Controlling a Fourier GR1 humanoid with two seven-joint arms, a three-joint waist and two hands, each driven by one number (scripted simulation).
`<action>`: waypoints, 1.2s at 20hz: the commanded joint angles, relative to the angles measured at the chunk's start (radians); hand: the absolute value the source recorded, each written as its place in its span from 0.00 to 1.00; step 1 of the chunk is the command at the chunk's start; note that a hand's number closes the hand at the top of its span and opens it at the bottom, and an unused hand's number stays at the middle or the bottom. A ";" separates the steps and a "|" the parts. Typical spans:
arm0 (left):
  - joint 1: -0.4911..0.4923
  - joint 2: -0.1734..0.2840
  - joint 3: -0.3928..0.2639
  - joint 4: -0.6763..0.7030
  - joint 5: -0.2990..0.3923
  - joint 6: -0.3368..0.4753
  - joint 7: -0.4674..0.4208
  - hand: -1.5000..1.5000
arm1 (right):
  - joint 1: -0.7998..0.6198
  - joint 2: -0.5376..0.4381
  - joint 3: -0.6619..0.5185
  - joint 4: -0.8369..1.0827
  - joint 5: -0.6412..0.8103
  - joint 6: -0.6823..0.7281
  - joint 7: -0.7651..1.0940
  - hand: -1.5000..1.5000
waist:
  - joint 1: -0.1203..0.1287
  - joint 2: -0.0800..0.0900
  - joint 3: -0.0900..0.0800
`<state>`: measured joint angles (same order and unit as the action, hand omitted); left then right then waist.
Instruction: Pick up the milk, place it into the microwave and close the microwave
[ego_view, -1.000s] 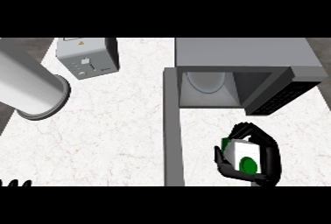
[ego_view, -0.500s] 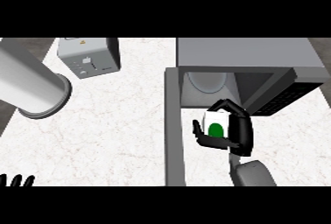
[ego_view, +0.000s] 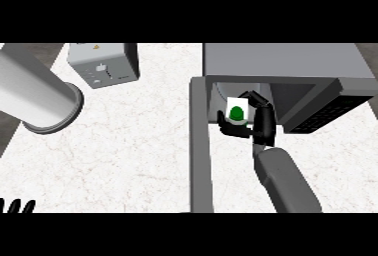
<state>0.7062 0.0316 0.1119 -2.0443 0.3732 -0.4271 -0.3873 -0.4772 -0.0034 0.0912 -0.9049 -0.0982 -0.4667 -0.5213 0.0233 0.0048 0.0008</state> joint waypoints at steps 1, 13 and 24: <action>0.004 0.035 0.049 0.045 0.043 -0.066 -0.032 0.00 | -0.099 0.003 -0.045 0.245 -0.065 -0.030 -0.129 1.00 | 0.014 0.004 0.000; -0.017 0.010 0.017 0.016 0.013 -0.044 0.003 0.00 | -0.359 -0.097 -0.164 0.647 0.024 -0.087 -0.211 1.00 | 0.055 0.025 0.003; -0.035 0.030 0.013 0.019 0.030 -0.068 0.027 0.00 | -0.446 -0.169 -0.142 0.746 0.097 -0.212 -0.273 1.00 | 0.090 0.043 0.004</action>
<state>0.6755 0.0555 0.1251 -2.0359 0.3957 -0.4838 -0.3645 -0.9069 -0.1588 -0.0516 -0.1825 -0.0174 -0.6218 -0.7528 0.1009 0.0408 0.0040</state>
